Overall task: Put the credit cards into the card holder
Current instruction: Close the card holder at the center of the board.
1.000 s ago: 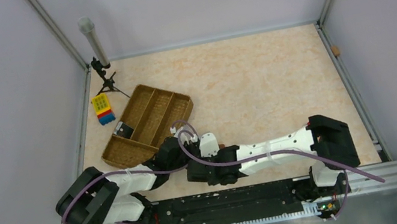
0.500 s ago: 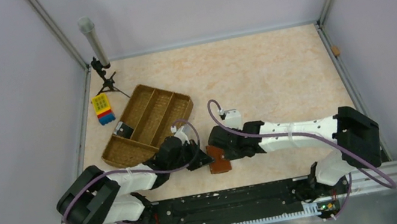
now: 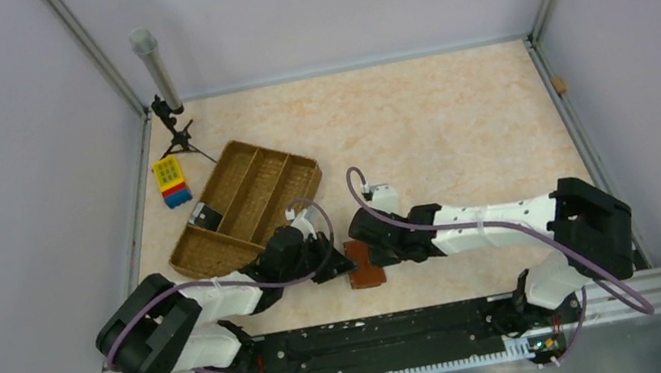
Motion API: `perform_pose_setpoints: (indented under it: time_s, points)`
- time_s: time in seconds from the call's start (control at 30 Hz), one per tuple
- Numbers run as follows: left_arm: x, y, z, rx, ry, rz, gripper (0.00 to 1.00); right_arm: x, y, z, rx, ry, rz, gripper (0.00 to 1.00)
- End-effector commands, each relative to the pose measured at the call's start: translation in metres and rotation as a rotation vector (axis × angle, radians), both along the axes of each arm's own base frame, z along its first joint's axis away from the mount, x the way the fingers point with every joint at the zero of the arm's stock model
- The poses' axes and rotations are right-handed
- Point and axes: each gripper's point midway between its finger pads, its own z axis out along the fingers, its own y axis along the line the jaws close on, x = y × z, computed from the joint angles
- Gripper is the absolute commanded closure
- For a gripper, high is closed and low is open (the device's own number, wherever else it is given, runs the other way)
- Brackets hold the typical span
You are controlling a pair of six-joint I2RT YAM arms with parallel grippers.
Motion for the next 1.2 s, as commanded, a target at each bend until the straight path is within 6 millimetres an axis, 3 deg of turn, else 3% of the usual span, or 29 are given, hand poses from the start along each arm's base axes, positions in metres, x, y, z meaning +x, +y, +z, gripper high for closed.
perform_pose_setpoints:
  time_s: [0.0,1.17]
  points:
    - [0.002,0.017,-0.025,0.121,-0.002,0.023,1.00,0.011,0.006,-0.001,0.025,-0.017,-0.007,0.81]
    - [0.002,0.018,-0.025,0.129,-0.004,0.021,1.00,0.008,0.002,-0.037,0.003,0.052,-0.003,0.81]
